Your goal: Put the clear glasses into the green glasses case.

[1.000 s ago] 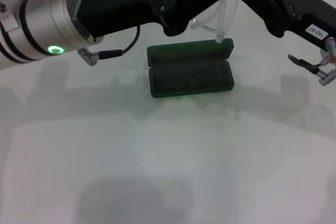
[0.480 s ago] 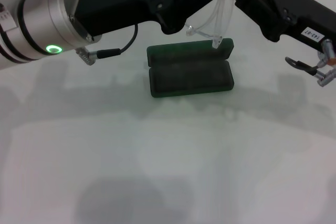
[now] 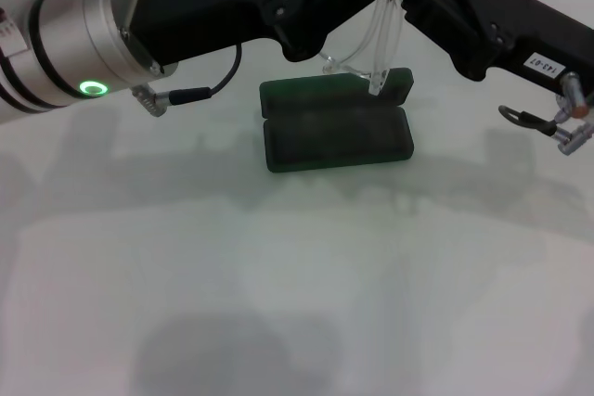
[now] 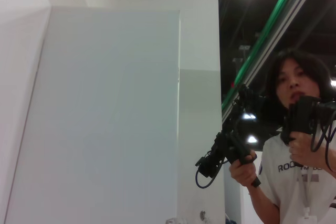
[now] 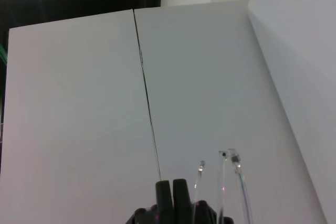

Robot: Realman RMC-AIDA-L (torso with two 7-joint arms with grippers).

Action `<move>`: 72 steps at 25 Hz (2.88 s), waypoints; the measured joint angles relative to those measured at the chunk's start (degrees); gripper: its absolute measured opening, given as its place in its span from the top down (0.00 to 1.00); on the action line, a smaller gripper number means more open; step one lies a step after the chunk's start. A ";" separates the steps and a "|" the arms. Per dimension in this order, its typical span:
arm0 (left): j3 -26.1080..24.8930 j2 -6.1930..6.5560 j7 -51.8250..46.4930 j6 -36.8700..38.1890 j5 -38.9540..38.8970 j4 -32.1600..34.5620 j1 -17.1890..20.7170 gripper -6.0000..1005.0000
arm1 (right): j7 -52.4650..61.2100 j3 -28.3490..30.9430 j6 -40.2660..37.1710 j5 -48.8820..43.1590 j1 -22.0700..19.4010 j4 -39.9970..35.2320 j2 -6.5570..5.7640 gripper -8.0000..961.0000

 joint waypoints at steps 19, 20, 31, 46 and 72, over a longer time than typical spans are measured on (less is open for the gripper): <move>0.00 0.00 0.14 0.10 -0.04 -0.09 0.36 0.94 | 0.71 -0.06 0.09 -1.99 -0.14 -1.47 0.00 0.92; 0.00 0.00 0.14 0.10 -0.04 -0.08 0.38 0.94 | 0.71 -0.04 0.08 -2.03 -0.14 -1.47 0.00 0.92; -0.04 0.08 0.21 -0.05 -0.18 -0.10 1.22 0.94 | 0.65 2.34 -0.13 -1.77 -3.25 -2.33 -0.23 0.92; -0.09 0.26 0.23 0.03 -0.29 -0.08 1.44 0.94 | 0.42 4.44 0.00 -1.94 -4.89 -2.89 -0.71 0.92; -0.08 0.25 0.68 0.00 -0.48 -0.08 1.40 0.94 | 0.82 2.70 0.36 -5.08 -1.91 -2.97 -0.18 0.92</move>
